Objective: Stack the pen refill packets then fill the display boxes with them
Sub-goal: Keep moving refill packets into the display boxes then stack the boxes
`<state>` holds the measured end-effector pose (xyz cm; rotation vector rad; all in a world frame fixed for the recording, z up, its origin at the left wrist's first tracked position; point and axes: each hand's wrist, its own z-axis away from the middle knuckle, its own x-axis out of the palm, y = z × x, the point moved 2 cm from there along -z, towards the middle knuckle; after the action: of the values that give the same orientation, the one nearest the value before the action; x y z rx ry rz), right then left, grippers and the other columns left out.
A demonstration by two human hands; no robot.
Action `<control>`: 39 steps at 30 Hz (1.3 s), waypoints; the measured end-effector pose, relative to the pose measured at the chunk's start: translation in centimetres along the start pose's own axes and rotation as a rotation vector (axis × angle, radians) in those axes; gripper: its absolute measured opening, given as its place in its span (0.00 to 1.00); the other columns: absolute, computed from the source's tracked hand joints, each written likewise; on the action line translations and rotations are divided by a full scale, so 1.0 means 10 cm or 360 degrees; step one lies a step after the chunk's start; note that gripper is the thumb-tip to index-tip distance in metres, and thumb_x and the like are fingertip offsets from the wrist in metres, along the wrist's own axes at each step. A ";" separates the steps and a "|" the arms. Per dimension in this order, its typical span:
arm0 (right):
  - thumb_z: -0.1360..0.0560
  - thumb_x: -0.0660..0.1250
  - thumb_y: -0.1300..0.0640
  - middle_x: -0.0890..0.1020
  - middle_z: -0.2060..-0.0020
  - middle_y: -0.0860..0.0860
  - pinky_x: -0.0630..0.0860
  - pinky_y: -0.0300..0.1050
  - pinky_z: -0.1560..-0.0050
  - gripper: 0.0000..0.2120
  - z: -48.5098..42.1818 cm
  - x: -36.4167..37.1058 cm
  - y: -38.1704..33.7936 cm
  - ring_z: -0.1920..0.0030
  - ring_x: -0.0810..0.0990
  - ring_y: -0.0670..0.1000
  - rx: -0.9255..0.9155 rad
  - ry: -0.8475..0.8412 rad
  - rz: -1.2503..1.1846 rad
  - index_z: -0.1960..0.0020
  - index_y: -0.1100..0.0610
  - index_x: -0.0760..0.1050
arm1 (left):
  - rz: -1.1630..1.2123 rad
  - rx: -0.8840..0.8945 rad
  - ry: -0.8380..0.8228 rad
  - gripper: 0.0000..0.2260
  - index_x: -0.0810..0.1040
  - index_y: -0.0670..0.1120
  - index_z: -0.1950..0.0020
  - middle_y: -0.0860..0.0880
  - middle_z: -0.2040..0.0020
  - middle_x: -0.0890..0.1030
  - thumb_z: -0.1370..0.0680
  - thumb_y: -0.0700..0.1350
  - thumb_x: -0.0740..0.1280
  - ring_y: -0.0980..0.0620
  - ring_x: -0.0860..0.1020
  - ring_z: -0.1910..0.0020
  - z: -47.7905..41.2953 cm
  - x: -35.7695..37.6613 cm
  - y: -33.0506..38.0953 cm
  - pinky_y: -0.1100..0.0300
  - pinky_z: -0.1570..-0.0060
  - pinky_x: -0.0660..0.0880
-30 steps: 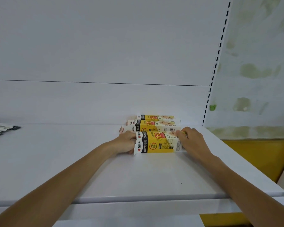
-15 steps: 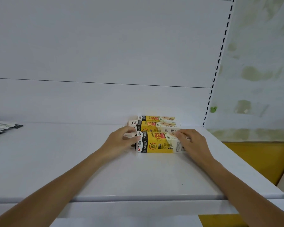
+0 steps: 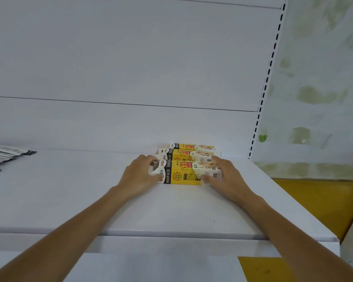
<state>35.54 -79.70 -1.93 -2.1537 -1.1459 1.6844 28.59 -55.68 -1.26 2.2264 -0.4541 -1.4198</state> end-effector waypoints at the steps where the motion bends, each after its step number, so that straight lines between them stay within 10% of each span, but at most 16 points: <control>1: 0.29 0.68 0.42 0.60 0.28 0.52 0.57 0.47 0.32 0.38 -0.02 0.02 -0.01 0.28 0.57 0.52 -0.0031 0.0022 0.0242 0.26 0.52 0.56 | -0.0048 -0.0021 -0.0011 0.22 0.72 0.49 0.37 0.49 0.41 0.73 0.29 0.51 0.71 0.50 0.71 0.40 -0.04 -0.01 -0.04 0.55 0.43 0.68; 4: 0.31 0.70 0.42 0.51 0.25 0.55 0.55 0.54 0.29 0.45 -0.10 0.05 0.01 0.25 0.50 0.55 0.0000 0.0076 0.0314 0.24 0.53 0.48 | -0.0116 -0.0080 -0.0066 0.26 0.69 0.49 0.34 0.47 0.38 0.70 0.29 0.53 0.71 0.48 0.68 0.37 -0.12 -0.02 -0.06 0.54 0.41 0.66; 10: 0.25 0.64 0.45 0.69 0.32 0.52 0.64 0.52 0.32 0.28 -0.30 -0.03 0.07 0.33 0.67 0.53 0.0084 0.0029 -0.0205 0.29 0.53 0.63 | -0.0072 0.0084 -0.0330 0.30 0.66 0.49 0.31 0.49 0.36 0.71 0.28 0.57 0.69 0.48 0.69 0.36 -0.39 -0.03 0.01 0.54 0.41 0.67; 15: 0.22 0.54 0.39 0.64 0.28 0.54 0.59 0.51 0.31 0.29 -0.64 -0.08 0.17 0.29 0.63 0.56 0.0378 0.0042 -0.0494 0.25 0.51 0.57 | 0.0302 -0.0099 -0.0420 0.23 0.64 0.48 0.29 0.46 0.38 0.74 0.20 0.58 0.50 0.47 0.76 0.51 -0.75 -0.12 0.14 0.55 0.43 0.65; 19: 0.23 0.49 0.35 0.61 0.26 0.51 0.55 0.51 0.29 0.31 -0.91 -0.06 0.19 0.27 0.59 0.53 0.0502 -0.0106 -0.0371 0.26 0.50 0.57 | 0.0291 -0.0169 -0.0523 0.25 0.64 0.47 0.28 0.48 0.30 0.69 0.19 0.58 0.46 0.46 0.68 0.33 -1.13 0.03 0.07 0.51 0.36 0.62; 24: 0.22 0.44 0.36 0.80 0.42 0.50 0.56 0.53 0.29 0.33 -1.01 -0.02 0.12 0.29 0.63 0.56 0.0574 -0.0233 -0.0377 0.29 0.58 0.65 | 0.0316 -0.0181 -0.0741 0.23 0.70 0.52 0.33 0.48 0.33 0.73 0.20 0.60 0.47 0.45 0.71 0.37 -1.33 0.33 0.05 0.50 0.39 0.64; 28: 0.18 0.50 0.47 0.73 0.35 0.54 0.64 0.39 0.43 0.20 -0.92 -0.17 -0.03 0.38 0.71 0.53 0.0260 0.0127 -0.0313 0.31 0.54 0.67 | 0.0309 0.0165 -0.0229 0.16 0.72 0.54 0.35 0.51 0.39 0.77 0.19 0.55 0.54 0.56 0.76 0.53 -1.33 0.19 0.15 0.60 0.53 0.69; 33: 0.22 0.60 0.51 0.79 0.49 0.52 0.73 0.35 0.56 0.10 -0.70 -0.42 -0.12 0.54 0.77 0.47 -0.0119 0.0560 -0.0248 0.41 0.49 0.72 | 0.0351 0.0501 0.0487 0.14 0.74 0.49 0.39 0.51 0.73 0.73 0.18 0.48 0.52 0.60 0.69 0.78 -0.95 -0.26 0.36 0.71 0.75 0.64; 39: 0.21 0.56 0.46 0.72 0.49 0.49 0.73 0.42 0.53 0.18 -0.10 -0.52 -0.15 0.59 0.72 0.41 -0.0155 0.0701 -0.0236 0.33 0.45 0.68 | 0.0650 0.0283 0.0204 0.11 0.71 0.50 0.39 0.51 0.66 0.78 0.19 0.42 0.56 0.66 0.76 0.72 -0.13 -0.36 0.57 0.71 0.76 0.67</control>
<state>35.47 -81.79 3.15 -2.2727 -1.2325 1.0392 28.14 -58.40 5.06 2.1778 -0.9588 -1.0523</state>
